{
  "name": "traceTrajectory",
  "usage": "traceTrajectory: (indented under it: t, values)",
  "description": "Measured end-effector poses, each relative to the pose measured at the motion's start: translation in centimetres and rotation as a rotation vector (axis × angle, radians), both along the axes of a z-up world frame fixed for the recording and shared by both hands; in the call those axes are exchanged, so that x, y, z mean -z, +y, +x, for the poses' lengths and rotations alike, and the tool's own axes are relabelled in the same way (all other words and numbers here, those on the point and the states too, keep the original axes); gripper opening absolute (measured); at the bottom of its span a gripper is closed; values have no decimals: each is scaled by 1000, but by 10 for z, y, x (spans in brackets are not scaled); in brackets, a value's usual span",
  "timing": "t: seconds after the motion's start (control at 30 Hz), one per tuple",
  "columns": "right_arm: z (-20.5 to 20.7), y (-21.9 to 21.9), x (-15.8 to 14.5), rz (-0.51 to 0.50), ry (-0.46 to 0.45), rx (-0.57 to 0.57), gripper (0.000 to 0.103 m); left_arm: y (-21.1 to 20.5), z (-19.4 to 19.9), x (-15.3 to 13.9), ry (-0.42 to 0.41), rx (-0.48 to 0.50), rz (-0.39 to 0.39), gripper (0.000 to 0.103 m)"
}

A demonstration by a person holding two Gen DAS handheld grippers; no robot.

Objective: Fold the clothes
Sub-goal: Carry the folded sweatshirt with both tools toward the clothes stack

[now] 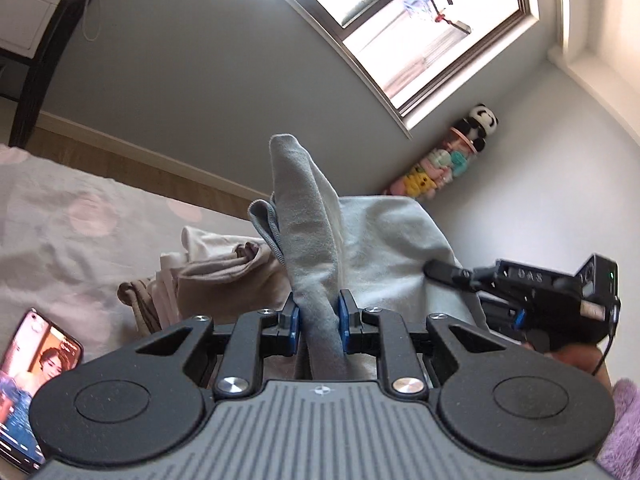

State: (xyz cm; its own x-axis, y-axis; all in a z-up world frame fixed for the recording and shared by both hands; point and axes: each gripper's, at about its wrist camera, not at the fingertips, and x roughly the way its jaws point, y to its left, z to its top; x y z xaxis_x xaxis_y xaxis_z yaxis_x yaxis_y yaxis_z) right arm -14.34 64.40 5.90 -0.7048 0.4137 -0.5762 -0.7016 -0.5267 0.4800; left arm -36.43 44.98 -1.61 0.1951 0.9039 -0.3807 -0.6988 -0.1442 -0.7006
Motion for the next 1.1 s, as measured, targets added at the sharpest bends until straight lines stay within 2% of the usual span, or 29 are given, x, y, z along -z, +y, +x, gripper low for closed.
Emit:
traceTrajectory:
  t: [0.07,0.2,0.3,0.4,0.47,0.53,0.57,0.6,0.63,0.7,0.77,0.9,1.0,1.1]
  values:
    - [-8,16,5,17,-43,-26,23,1,9,5,8,-21,1,21]
    - [-17,37,32,5,-131,-57,23,0,14,21,-12,-23,-47,21]
    - [-15,46,50,-6,-152,-45,25,1,14,26,-13,-14,-69,21]
    - [-13,44,52,3,-155,-3,36,3,8,26,-17,7,-90,23]
    - [-13,40,49,20,-172,29,42,9,0,23,-15,55,-117,25]
    - [-8,36,41,36,-173,81,45,18,-11,20,-1,118,-141,36]
    - [-2,33,36,40,-163,114,47,21,-18,17,12,137,-145,41]
    - [5,29,31,41,-145,150,56,22,-25,13,35,140,-132,52]
    - [13,25,27,39,-126,179,64,23,-32,8,58,144,-118,57]
    - [29,15,21,30,-87,221,68,26,-45,1,87,162,-102,62]
    - [43,6,26,7,-41,263,69,30,-58,-4,97,188,-98,64]
    - [69,-12,45,-47,56,347,76,43,-75,10,33,243,-137,69]
    - [83,-22,62,-80,126,401,78,51,-81,24,-19,242,-146,70]
    - [86,-25,76,-84,174,435,78,58,-86,31,-42,224,-114,70]
